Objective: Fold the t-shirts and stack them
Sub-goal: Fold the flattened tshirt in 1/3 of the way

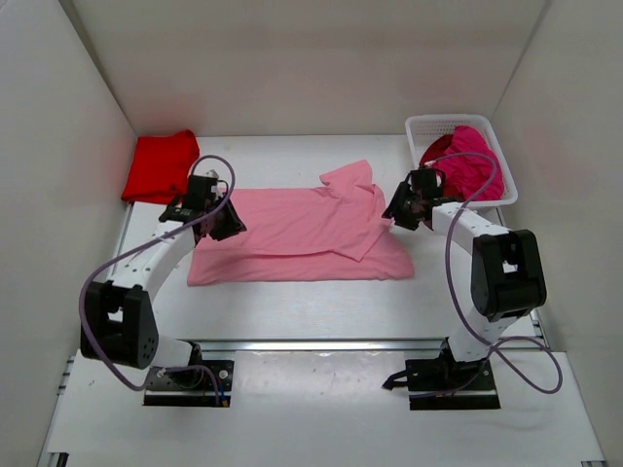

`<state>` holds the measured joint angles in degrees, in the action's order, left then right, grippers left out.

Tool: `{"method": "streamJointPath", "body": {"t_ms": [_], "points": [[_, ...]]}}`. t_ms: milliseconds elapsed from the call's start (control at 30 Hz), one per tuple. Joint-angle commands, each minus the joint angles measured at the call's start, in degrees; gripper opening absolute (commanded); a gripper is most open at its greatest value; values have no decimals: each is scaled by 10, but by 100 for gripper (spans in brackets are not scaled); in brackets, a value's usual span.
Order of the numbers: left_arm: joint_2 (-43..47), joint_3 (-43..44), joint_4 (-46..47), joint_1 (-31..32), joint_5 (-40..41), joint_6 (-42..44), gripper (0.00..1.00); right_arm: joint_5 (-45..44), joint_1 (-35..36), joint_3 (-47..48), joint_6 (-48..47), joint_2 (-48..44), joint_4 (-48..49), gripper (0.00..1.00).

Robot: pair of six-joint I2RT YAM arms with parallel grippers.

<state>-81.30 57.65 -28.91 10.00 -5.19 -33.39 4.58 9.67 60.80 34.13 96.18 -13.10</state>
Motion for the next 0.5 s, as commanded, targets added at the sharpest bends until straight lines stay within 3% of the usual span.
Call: {"method": "streamJointPath", "body": {"t_ms": [0,467], "points": [[38,-28,-20,37,2,13,38,-43,-1,-1,39,4,28,42],[69,-49,-30,72,-16,-14,38,12,-17,-25,44,41,108,39]]}}
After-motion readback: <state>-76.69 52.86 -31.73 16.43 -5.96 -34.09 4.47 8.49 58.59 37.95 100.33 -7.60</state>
